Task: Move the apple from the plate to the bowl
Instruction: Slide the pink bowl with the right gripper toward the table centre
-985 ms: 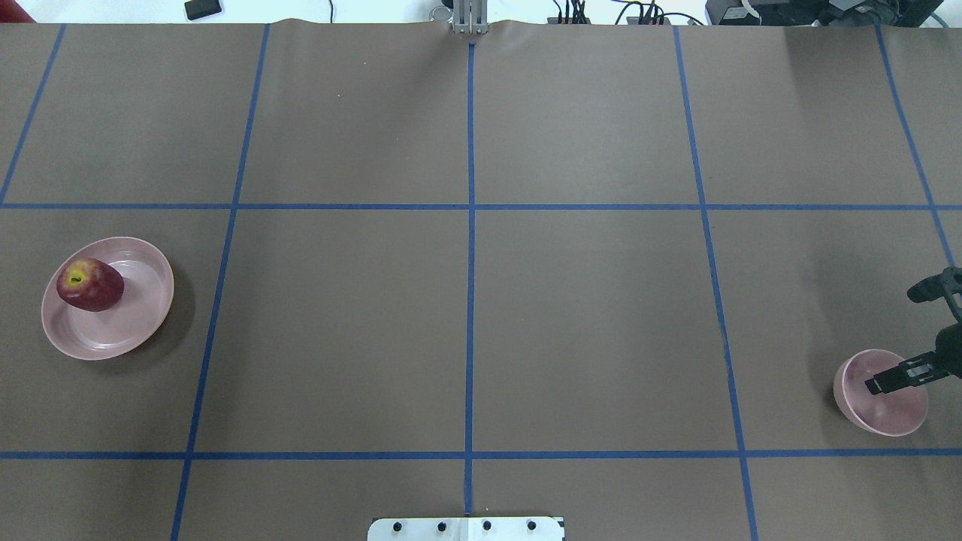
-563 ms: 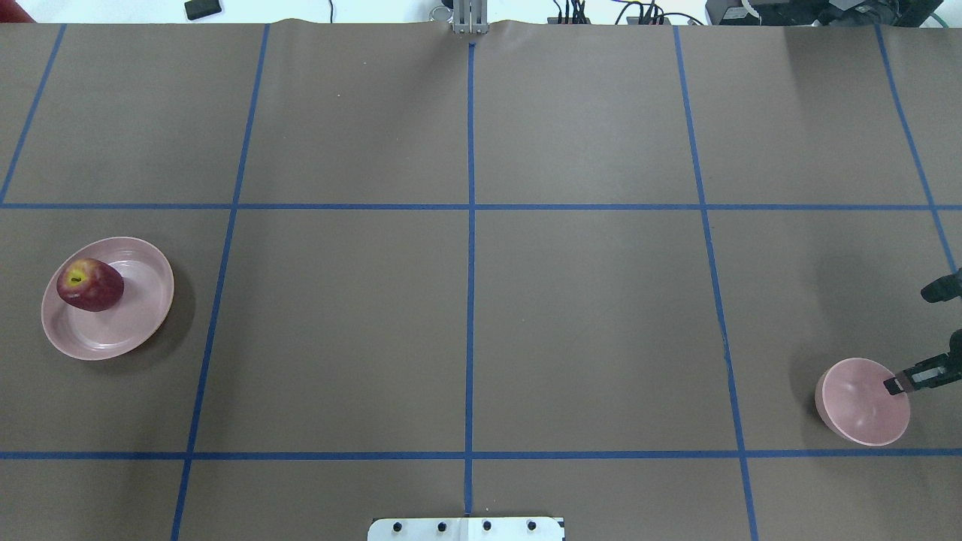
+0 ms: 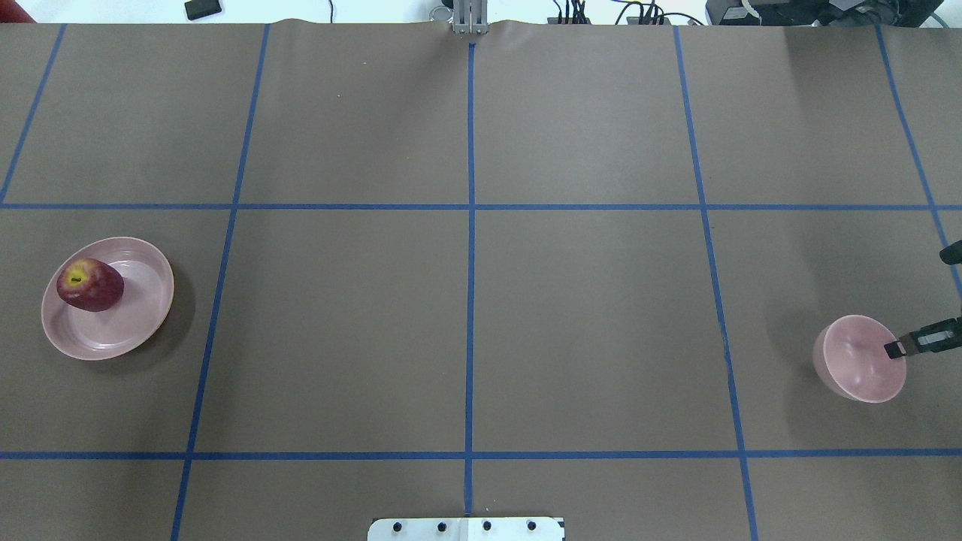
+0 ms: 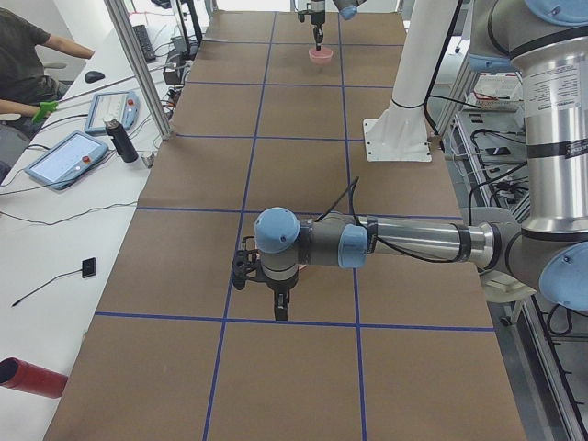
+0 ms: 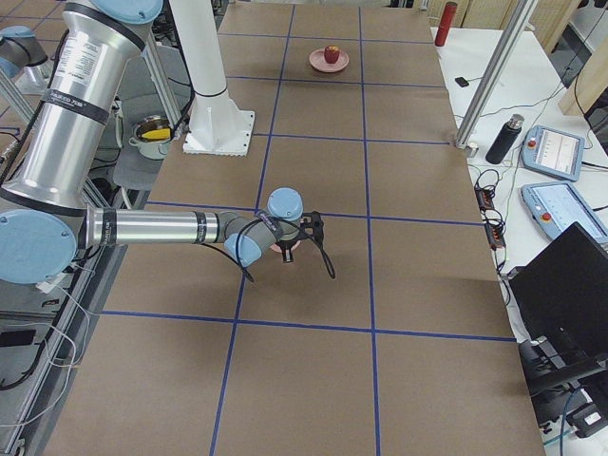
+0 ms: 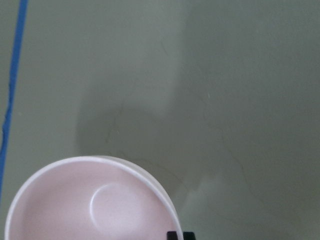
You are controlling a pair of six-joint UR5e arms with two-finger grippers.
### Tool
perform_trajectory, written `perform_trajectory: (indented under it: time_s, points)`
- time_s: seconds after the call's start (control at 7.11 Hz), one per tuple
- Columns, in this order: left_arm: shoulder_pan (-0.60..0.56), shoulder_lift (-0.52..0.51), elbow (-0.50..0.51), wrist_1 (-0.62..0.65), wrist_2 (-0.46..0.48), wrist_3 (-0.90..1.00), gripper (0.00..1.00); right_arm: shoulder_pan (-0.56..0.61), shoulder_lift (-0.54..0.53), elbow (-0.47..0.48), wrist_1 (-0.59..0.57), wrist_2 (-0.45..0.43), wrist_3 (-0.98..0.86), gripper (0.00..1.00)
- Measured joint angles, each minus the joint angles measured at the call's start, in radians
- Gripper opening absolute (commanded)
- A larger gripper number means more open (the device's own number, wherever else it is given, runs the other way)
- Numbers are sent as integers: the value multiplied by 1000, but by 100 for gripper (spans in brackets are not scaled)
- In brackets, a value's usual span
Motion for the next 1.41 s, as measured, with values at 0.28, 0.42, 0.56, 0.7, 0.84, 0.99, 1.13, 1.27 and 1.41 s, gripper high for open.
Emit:
perform_trajectory:
  time_s: [0.28, 0.42, 0.56, 0.7, 0.84, 0.99, 1.13, 1.27, 1.41]
  points:
    - [1, -1, 5, -5, 0, 0, 98, -10, 173, -7, -71, -2, 11, 0]
    - [1, -2, 6, -5, 0, 1, 98, -18, 318, -12, -188, -10, 37, 0]
    - [2, -5, 6, -5, 1, 1, 98, -34, 473, -23, -329, -27, 94, 0]
    - [4, -9, 6, -8, 2, 1, 98, -74, 629, -44, -463, -78, 148, 0]
    - [6, -13, 6, -12, 2, 0, 98, -121, 734, -62, -531, -147, 174, 0]
    - [8, -14, 7, -15, 2, 0, 98, -151, 790, -75, -549, -188, 189, 0]
    - [9, -14, 7, -16, 1, -1, 98, -164, 824, -100, -524, -217, 194, 0]
    - [10, -13, 7, -15, 1, -1, 98, -171, 853, -140, -484, -241, 198, 0]
    - [10, -13, 7, -16, 1, -1, 98, -180, 884, -185, -465, -253, 224, 0]
